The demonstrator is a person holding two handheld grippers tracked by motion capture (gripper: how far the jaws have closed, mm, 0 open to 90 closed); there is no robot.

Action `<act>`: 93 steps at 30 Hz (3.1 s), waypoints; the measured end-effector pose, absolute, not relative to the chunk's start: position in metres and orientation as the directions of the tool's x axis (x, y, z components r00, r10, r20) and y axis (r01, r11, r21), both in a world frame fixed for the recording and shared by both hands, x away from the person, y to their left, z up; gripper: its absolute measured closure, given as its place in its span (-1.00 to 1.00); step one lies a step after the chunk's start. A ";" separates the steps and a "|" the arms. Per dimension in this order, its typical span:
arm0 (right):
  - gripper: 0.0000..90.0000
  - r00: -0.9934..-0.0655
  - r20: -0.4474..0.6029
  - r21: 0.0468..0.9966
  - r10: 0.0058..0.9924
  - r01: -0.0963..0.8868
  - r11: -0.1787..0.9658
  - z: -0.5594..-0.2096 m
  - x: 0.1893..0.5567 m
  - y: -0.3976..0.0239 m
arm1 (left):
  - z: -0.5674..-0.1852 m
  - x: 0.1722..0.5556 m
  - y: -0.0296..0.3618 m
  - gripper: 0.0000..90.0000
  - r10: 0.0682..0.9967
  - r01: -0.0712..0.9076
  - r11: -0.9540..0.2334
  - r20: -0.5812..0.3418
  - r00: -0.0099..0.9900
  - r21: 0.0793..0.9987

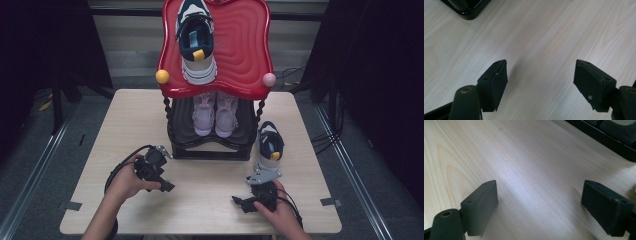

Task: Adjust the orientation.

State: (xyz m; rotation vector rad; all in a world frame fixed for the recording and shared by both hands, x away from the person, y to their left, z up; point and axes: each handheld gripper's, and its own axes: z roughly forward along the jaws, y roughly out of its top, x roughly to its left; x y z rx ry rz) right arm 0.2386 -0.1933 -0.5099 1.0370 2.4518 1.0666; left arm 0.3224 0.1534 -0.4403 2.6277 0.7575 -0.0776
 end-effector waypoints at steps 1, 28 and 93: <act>-0.70 -0.706 0.033 0.722 0.707 0.506 0.472 -0.510 0.239 -0.193 | -0.442 0.322 0.154 -0.40 0.493 0.514 -0.776 -0.157 0.856 0.366; -0.70 -0.706 0.033 0.722 0.707 0.506 0.472 -0.510 0.239 -0.193 | -0.490 0.304 0.164 -0.53 0.537 0.482 -0.664 -0.084 0.839 0.572; -0.67 -0.711 0.070 0.701 0.700 0.534 0.472 -0.504 0.241 -0.201 | -0.509 0.287 0.164 -0.92 0.578 0.422 -0.565 -0.026 0.816 0.709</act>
